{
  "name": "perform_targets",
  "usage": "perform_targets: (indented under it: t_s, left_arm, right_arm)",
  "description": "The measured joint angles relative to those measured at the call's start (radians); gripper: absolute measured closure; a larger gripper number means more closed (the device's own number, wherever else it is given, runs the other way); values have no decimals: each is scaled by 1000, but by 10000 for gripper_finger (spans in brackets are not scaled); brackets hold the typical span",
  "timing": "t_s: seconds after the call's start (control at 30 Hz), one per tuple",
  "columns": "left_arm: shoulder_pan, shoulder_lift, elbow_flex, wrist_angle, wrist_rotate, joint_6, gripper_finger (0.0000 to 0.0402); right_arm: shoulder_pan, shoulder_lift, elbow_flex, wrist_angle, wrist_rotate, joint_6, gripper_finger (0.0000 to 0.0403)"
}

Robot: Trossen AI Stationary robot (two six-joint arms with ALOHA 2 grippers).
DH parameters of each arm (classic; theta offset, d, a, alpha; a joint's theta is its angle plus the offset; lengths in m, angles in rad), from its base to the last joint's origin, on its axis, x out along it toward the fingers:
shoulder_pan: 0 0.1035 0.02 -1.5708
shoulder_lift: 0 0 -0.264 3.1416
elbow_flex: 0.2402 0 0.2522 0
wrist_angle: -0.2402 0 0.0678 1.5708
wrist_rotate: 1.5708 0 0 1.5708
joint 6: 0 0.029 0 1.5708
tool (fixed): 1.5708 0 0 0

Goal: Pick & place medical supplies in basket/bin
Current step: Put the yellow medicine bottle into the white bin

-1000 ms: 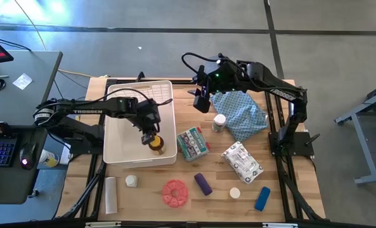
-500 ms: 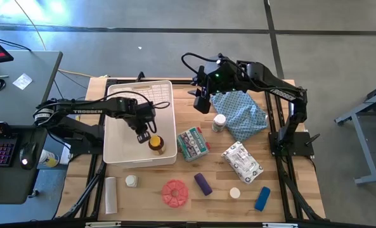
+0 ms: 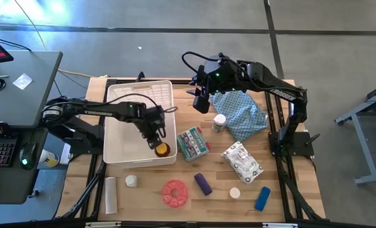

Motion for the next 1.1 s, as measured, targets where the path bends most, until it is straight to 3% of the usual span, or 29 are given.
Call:
perform_targets:
  t_s: [0.1,0.8,1.1]
  left_arm:
    - [-28,27,0,20,41,-2,344]
    - [-39,41,0,258,24,-8,344]
    - [-39,39,0,151,32,3,344]
  right_arm:
    - [0,0,0,0,0,-2,265]
    - [-1,0,0,0,8,3,265]
    - [-1,0,0,0,8,3,265]
